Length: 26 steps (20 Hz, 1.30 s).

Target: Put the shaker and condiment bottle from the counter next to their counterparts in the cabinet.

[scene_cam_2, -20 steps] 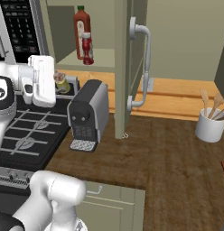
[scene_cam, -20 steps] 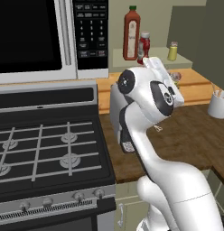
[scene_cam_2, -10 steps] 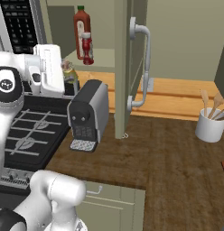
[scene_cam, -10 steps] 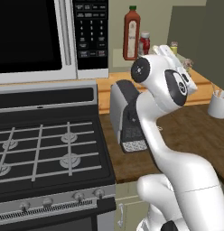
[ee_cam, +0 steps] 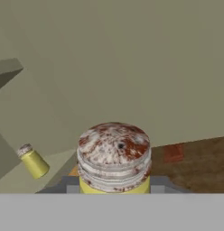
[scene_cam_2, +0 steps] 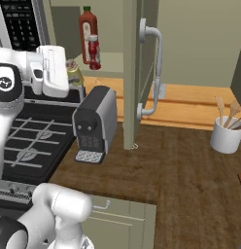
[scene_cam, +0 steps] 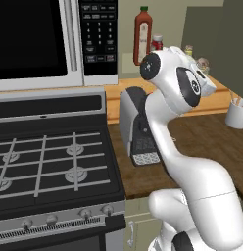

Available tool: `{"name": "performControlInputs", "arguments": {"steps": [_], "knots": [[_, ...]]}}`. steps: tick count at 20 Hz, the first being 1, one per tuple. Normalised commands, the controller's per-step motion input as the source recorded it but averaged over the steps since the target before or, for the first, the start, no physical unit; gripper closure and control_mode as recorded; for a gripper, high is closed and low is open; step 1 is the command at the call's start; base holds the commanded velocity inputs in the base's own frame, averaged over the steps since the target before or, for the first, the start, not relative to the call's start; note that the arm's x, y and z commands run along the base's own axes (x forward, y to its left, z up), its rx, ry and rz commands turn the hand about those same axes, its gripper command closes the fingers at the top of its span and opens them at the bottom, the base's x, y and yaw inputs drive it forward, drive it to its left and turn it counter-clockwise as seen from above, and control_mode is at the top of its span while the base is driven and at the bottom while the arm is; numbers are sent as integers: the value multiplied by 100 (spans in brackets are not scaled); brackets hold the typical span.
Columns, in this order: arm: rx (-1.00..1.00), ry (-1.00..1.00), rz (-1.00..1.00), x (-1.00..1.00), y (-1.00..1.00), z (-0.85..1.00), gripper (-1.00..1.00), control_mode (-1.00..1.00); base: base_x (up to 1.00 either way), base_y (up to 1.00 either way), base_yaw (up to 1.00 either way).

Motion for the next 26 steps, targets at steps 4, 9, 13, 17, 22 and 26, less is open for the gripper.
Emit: {"name": "performControlInputs", "arguments": {"steps": [4, 9, 13, 17, 22, 26], "knots": [[-18, 14, 15, 63, 5, -8, 100, -100, 0, 0, 0], [-5, 14, 19, 53, -13, 12, 100, -100, 0, 0, 0], [0, 8, 12, 27, -30, 27, 100, -100, 0, 0, 0], [0, 2, 5, 8, -32, 12, 100, -100, 0, 0, 0], [-4, 8, 5, 22, -11, 0, 100, -100, 0, 0, 0], [-4, 8, 6, 24, -7, 0, 100, -100, 0, 0, 0]]}}
